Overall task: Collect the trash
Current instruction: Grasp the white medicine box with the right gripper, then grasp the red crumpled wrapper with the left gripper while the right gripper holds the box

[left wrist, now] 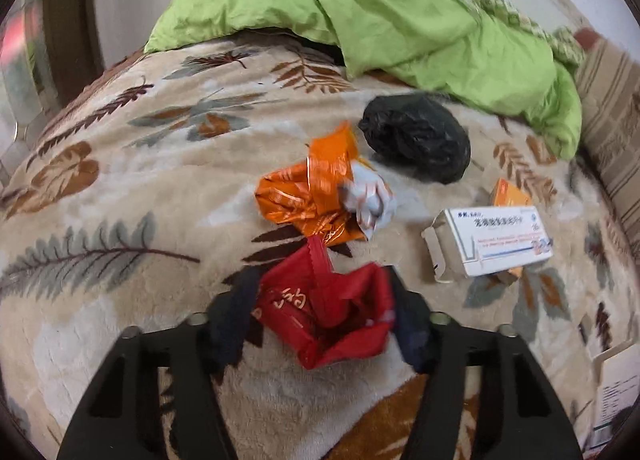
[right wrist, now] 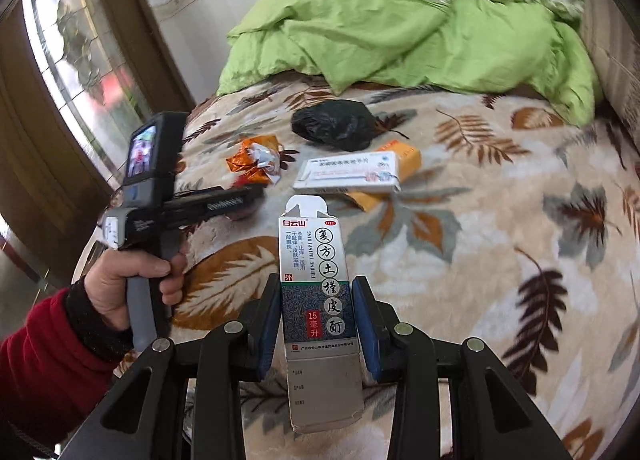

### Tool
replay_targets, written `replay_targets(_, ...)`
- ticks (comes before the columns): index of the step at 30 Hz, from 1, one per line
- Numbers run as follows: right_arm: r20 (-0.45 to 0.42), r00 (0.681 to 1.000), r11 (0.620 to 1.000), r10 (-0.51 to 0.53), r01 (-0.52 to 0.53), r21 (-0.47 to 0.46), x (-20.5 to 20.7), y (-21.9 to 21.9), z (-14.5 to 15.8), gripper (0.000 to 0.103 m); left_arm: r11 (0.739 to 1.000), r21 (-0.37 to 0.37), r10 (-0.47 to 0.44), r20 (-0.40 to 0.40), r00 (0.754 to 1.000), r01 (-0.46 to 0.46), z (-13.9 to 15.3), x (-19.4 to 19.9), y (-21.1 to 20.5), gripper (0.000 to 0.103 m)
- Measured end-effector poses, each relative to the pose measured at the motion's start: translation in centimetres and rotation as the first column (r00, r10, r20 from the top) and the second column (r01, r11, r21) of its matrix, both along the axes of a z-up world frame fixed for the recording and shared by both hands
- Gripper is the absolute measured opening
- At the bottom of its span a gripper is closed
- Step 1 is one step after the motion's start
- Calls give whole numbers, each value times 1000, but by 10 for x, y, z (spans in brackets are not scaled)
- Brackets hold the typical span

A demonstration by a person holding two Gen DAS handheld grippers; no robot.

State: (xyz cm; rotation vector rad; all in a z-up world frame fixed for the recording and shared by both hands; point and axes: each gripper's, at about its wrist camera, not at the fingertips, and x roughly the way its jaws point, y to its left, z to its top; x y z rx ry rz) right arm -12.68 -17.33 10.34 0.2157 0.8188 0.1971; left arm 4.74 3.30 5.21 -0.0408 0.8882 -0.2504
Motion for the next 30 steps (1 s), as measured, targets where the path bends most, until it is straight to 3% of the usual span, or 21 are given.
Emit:
replay_targets(1,-3,1000,1000,-11,11,2,-3,-1,-2,37,1000,-15,3,3,1000,-3,2,-2,3,41)
replay_targets(2,-8,1000,1000,-19,19,9,-5,-3,-4,37,1000,-31,3,5,1000,-3,5,-6,6,25)
replay_targets(3,-10,1000,1000,-27,27,15,-7,-4,-5,37,999,-43,-2,-6,1000,1,6,-10,7,23)
replay_targets(7,-16,998,998,-57,57,24,-19,-7,-8,37,999,-47,-22,-6,1000,22,6,-31,10,23)
replay_targets(15,-7,996,996,-88,88,29,-51,-8,-5,37,987,-150,-70,-40,997,64,12,-74,29,23)
replay_targets(18,-5,996,996,-85,85,30,-59,-9,-4,37,984,-129,-127,-40,991,121,14,-90,30,25)
replay_targets(21,-10,996,995,-90,90,35,-65,-10,-7,37,982,-129,-144,-41,989,138,19,-104,35,43)
replay_targets(25,-14,995,994,-101,101,40,-69,-13,-13,37,983,-138,-127,-38,991,121,25,-113,41,46)
replay_targets(30,-25,993,991,-112,114,74,-70,-19,-21,37,992,-97,-90,-51,995,85,22,-107,35,60)
